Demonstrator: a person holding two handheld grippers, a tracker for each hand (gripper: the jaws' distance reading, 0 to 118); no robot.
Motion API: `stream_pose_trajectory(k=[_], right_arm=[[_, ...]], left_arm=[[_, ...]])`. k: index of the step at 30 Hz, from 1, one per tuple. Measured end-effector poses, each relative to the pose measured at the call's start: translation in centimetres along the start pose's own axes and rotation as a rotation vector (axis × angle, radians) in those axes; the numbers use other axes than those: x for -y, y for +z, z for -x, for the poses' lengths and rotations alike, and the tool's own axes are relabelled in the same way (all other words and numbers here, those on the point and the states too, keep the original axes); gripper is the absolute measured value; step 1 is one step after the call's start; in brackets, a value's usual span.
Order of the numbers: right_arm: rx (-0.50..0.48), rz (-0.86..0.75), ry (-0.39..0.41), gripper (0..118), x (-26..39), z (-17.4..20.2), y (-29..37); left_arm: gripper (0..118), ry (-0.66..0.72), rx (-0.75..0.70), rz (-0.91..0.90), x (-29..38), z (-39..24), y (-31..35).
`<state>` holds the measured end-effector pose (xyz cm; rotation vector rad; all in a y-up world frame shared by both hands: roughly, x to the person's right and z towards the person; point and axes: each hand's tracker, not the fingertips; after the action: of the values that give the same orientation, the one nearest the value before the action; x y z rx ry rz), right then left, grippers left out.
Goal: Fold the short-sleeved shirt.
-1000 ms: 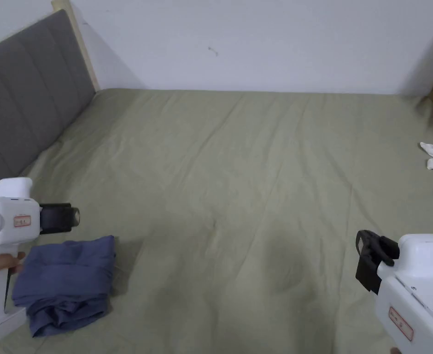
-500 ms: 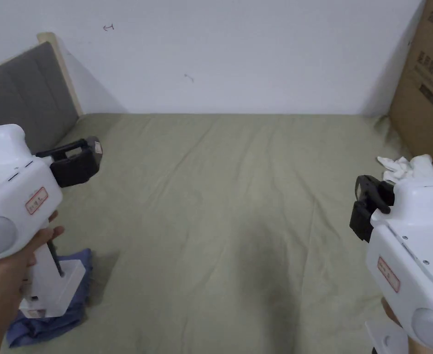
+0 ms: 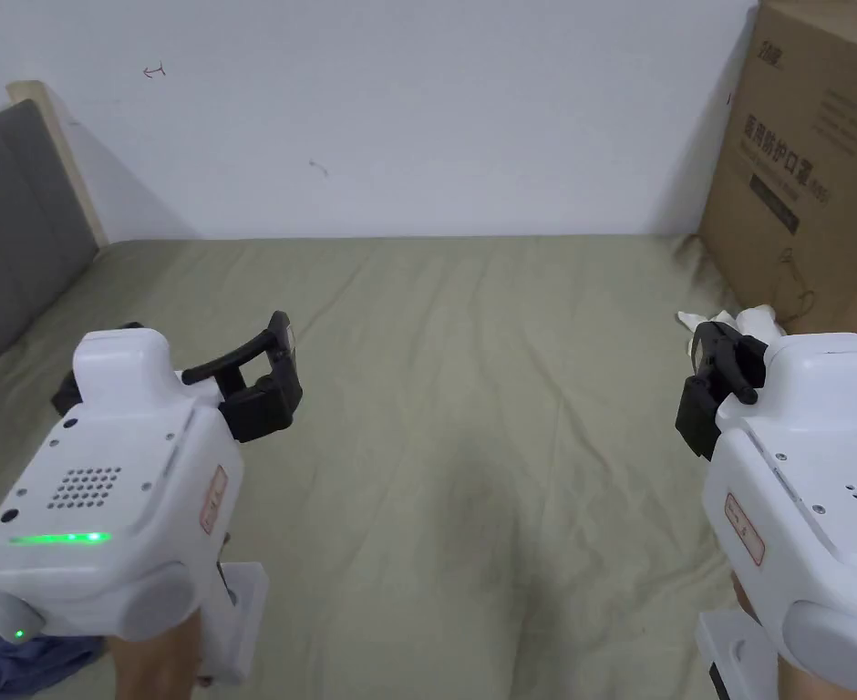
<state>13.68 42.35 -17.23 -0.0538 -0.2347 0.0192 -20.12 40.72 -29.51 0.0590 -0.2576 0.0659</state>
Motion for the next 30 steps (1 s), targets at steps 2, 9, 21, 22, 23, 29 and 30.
stream_pose_trajectory(k=[2, 9, 21, 22, 23, 29, 30], right_arm=[[0.009, -0.005, 0.003, 4, 0.1, -0.2, 0.3], [0.023, -0.018, -0.004, 4, 0.0, -0.4, 0.9], [0.026, -0.025, -0.013, 4, -0.1, -0.4, 1.1], [0.024, -0.025, -0.014, 4, -0.1, -0.4, 1.1], [0.025, -0.025, -0.013, 4, -0.1, -0.4, 1.1], [0.025, -0.024, -0.013, 4, 0.0, -0.3, 1.1], [0.024, -0.023, -0.013, 4, 0.0, -0.3, 1.1]], left_arm=[[25, -0.034, 0.037, -0.016, 0.4, -1.1, 0.7], [4, 0.012, 0.080, 0.024, 1.4, -2.5, 0.6], [4, 0.013, 0.102, 0.050, 1.4, -2.8, 0.9], [4, 0.012, 0.101, 0.050, 1.4, -2.8, 0.9], [4, 0.012, 0.101, 0.053, 1.4, -2.8, 0.9], [4, 0.009, 0.098, 0.050, 1.2, -2.7, 1.0], [4, 0.010, 0.095, 0.050, 1.2, -2.7, 1.0]])
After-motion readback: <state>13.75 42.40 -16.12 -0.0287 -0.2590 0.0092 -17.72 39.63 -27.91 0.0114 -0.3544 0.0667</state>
